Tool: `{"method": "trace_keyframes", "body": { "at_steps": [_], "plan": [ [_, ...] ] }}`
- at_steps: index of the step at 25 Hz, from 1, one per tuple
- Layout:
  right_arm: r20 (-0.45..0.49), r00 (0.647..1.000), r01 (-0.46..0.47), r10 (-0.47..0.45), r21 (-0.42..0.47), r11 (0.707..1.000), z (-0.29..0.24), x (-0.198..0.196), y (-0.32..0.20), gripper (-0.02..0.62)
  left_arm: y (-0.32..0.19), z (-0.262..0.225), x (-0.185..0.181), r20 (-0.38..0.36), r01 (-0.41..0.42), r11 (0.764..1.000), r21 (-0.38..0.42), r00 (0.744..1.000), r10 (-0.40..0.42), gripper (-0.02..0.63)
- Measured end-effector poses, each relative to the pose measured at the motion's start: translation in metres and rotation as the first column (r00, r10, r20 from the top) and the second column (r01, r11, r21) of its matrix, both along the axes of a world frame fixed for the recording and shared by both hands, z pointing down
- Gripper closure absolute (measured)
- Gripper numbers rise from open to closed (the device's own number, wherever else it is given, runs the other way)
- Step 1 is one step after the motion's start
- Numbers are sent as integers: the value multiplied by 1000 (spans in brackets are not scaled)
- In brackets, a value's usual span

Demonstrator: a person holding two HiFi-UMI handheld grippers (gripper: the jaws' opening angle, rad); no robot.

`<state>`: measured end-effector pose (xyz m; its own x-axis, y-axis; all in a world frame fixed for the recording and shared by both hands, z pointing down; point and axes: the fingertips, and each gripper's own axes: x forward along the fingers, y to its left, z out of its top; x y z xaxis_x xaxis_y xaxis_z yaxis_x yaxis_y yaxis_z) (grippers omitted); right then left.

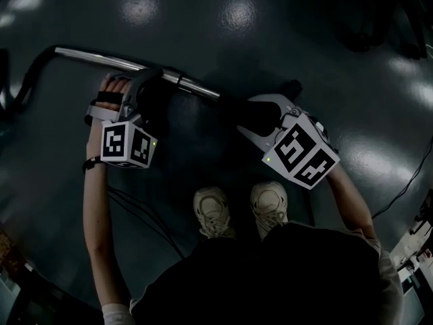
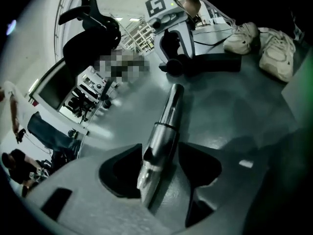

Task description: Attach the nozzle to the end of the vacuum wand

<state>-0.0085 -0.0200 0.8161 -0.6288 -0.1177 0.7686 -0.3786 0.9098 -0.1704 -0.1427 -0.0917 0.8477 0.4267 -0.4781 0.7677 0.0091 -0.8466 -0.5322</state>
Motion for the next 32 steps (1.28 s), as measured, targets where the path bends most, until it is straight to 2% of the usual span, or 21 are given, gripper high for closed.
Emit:
{"method": "trace_keyframes", "body": {
  "at_steps": [2,4,6,8,11,17,24,27,30,32],
  "plan": [
    [7,1000,-5,5,-8,1000,1,1,1,410,-6,9,2,66,-44,999,-2,997,44,354],
    [15,1000,-10,11,-18,1000,2,1,1,410,-8,17,6,104,-76,995,-66,991,83,347],
    [18,1000,-17,18,-32,999,2,3,-3,410,-11,20,10,110,-89,988,-125,989,103,360],
    [17,1000,-21,21,-48,999,3,4,-8,410,-16,20,14,109,-104,987,-126,987,118,382],
    [13,1000,-19,19,-55,998,3,4,-11,410,-14,17,11,146,-119,984,-131,980,138,393],
    [-22,1000,6,-7,-34,999,2,6,-9,410,-7,-28,24,87,-136,987,-87,986,143,416],
    [-23,1000,-11,10,-17,1000,-9,5,-7,414,3,-23,28,116,-158,984,-80,979,167,420],
    [-67,998,7,-6,22,1000,-16,-1,-15,420,3,-22,34,104,-167,983,-83,979,175,420],
    [-166,985,68,-57,64,996,-8,-6,-29,425,-3,-15,40,101,-167,981,-95,979,176,422],
    [-157,986,63,-55,44,997,-3,-7,-29,425,-3,-13,42,74,-150,982,-110,985,159,418]
  ]
}}
